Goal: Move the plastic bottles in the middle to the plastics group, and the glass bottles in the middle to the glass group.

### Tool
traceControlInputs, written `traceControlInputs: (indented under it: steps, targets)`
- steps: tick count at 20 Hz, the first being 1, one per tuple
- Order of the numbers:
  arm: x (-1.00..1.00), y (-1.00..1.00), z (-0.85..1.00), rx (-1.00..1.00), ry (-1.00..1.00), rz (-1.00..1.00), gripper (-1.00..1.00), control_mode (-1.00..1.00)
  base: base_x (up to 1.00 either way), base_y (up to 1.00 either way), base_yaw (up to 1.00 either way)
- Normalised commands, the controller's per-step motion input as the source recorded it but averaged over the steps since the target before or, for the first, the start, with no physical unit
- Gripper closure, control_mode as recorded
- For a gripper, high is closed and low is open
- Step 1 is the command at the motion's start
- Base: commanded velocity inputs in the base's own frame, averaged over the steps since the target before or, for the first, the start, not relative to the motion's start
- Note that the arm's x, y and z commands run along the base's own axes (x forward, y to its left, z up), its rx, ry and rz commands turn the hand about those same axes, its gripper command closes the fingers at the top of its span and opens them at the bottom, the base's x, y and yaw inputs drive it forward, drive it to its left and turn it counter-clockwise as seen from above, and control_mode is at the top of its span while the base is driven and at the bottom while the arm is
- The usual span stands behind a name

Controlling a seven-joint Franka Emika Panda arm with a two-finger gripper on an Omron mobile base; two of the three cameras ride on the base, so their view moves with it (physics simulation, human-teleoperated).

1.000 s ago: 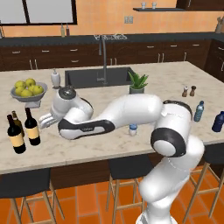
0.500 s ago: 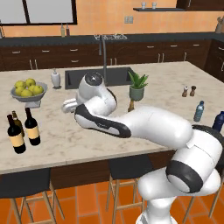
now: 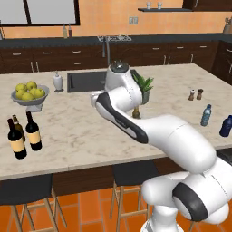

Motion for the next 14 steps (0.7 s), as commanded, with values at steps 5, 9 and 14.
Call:
traceControlInputs:
  steps: [5, 9, 14]
  targets:
    - [-0.18, -1.00, -0.22, 0.00, 0.09, -0.18, -1.00, -1.00, 0.00, 0.00, 0.00]
    - [-0.11, -1.00, -0.71, 0.07, 0.09, -0.08, -1.00, -1.00, 0.00, 0.00, 0.00]
    - [0.04, -0.93, -0.62, 0.05, 0.19, 0.00, -1.00, -1.00, 0.00, 0.00, 0.00]
